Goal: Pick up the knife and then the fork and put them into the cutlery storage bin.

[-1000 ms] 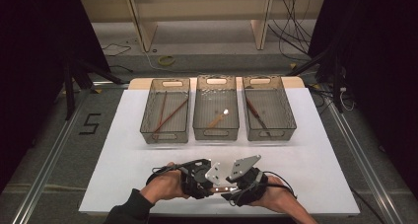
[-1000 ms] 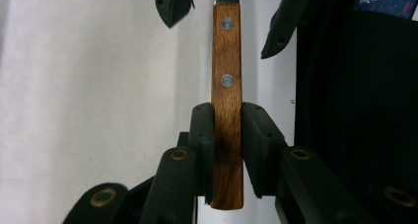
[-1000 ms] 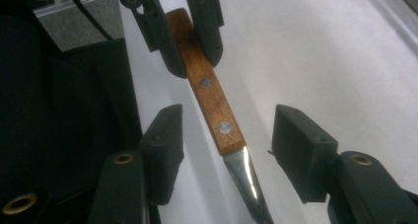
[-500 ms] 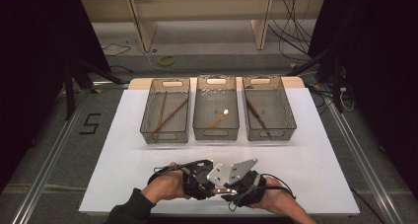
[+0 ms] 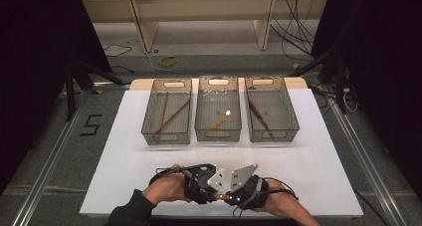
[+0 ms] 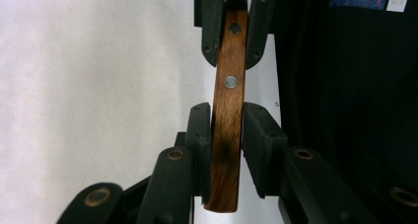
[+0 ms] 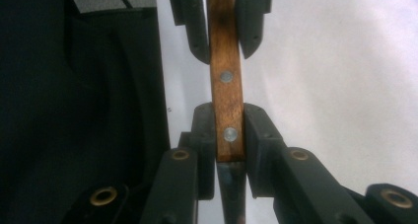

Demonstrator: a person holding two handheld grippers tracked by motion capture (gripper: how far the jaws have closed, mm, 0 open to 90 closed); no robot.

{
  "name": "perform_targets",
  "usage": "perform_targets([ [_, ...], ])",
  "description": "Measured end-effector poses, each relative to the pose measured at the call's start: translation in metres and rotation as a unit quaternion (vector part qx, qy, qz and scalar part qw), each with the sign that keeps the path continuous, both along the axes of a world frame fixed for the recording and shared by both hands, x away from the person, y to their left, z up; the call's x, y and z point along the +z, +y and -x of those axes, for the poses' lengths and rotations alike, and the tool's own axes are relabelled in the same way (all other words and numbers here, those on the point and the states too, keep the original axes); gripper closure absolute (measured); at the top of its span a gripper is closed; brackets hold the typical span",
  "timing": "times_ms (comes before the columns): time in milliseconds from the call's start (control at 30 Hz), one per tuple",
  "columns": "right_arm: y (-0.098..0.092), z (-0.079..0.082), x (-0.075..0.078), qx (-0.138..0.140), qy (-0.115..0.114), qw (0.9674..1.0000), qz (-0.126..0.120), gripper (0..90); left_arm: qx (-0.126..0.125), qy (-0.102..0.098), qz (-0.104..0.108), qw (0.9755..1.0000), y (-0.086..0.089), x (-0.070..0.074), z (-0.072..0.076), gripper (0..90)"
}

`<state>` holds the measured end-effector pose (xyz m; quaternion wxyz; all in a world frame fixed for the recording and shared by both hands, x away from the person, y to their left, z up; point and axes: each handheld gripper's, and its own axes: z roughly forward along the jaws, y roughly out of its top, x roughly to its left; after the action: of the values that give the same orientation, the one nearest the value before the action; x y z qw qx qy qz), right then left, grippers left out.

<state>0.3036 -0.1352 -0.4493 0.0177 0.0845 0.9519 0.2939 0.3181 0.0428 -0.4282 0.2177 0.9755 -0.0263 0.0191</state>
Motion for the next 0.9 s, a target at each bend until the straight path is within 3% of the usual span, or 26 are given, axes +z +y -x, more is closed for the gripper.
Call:
perform_targets([
  [133,-0.002,-0.002,0.000,-0.007,-0.008,0.9999,-0.001,78.0,0.021,-0.006,0.019,0.9996,0.003,0.001,-0.004,69.5],
  [233,-0.006,-0.004,0.003,-0.017,-0.016,0.9997,-0.007,78.0,0.042,-0.007,0.039,0.9983,0.007,0.005,-0.008,57.8],
  [400,-0.010,-0.005,0.006,-0.031,-0.021,0.9992,-0.009,78.0,0.081,-0.014,0.080,0.9934,0.012,0.008,-0.013,44.0],
  [600,-0.013,-0.008,0.006,-0.043,-0.025,0.9987,-0.011,78.0,0.110,-0.012,0.102,0.9886,0.019,0.009,-0.019,34.7],
  [733,-0.016,-0.010,0.007,-0.054,-0.026,0.9981,-0.011,78.0,0.143,-0.019,0.135,0.9804,0.028,0.012,-0.023,31.4],
  [867,-0.021,-0.015,0.007,-0.069,-0.030,0.9971,-0.012,78.0,0.179,-0.031,0.170,0.9685,0.038,0.015,-0.027,29.8],
  [900,-0.023,-0.016,0.008,-0.072,-0.032,0.9968,-0.013,78.0,0.189,-0.033,0.182,0.9644,0.040,0.016,-0.027,29.1],
])
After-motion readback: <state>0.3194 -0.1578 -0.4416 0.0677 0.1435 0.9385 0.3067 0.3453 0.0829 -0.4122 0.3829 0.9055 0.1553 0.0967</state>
